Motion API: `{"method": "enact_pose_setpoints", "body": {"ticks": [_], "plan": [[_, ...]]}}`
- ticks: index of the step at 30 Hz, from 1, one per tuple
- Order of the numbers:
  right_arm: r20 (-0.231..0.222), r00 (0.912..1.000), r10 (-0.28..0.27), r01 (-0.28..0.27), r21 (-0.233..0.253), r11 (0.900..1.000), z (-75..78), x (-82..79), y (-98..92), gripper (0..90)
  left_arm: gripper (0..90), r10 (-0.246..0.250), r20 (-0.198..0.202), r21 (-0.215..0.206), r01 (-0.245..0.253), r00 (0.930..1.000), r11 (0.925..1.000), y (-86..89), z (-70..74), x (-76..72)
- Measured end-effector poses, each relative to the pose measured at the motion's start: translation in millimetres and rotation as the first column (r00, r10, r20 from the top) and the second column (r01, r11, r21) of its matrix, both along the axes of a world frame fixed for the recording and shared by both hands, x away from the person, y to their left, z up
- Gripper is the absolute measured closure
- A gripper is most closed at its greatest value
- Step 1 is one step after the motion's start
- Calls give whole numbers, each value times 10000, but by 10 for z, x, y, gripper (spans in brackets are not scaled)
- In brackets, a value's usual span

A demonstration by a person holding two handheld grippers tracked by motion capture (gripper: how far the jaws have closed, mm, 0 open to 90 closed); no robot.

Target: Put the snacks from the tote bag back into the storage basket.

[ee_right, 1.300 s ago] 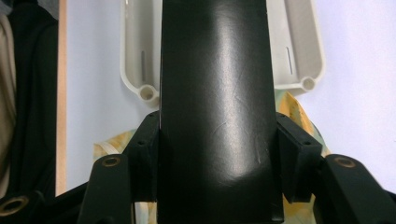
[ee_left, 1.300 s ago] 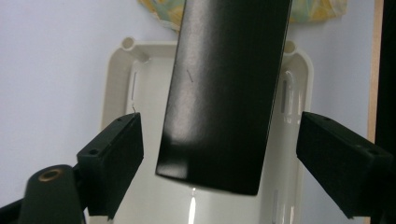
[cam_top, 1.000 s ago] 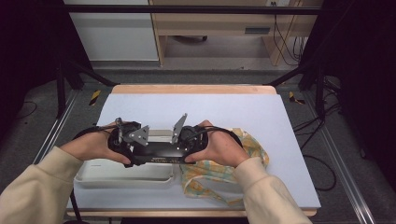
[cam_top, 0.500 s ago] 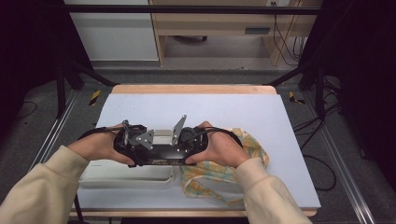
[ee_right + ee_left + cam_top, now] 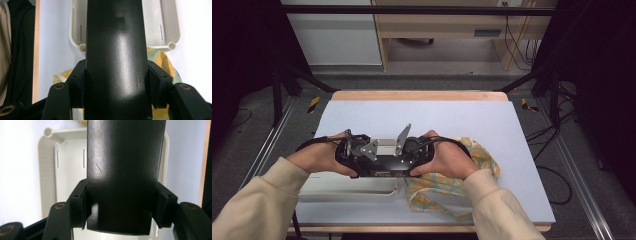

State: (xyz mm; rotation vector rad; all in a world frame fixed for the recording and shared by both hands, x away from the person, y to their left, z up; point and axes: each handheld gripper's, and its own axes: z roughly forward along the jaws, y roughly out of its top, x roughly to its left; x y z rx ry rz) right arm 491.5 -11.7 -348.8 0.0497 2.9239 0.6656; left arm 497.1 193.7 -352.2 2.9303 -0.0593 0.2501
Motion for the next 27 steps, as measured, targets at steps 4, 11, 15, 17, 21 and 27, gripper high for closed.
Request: {"method": "enact_pose_setpoints", "body": {"ticks": [4,11,15,17,21,27], "plan": [[144,9999,62,-62,-4,10000,-10,-1,4,424,428,2,72,38,-3,10000,10000,-1,9,-5],[252,9988,-423,416,287,9987,15,3,-44,291,434,-40,159,37,40,9999,10000,39,4,-4],[327,9947,-971,945,719,9929,78,-32,-142,201,434,-88,153,-114,90,9998,9999,98,27,7],[219,9911,-1314,1286,1003,9866,106,-49,-215,175,434,85,178,-208,-82,9998,9998,141,43,20],[280,9730,-2290,2218,1595,9620,151,-105,-401,135,434,210,206,-319,-203,9996,9993,225,58,37],[78,9190,-3942,3774,2719,8852,176,-160,-762,107,434,352,409,-495,-331,9985,9982,367,91,57]]}}
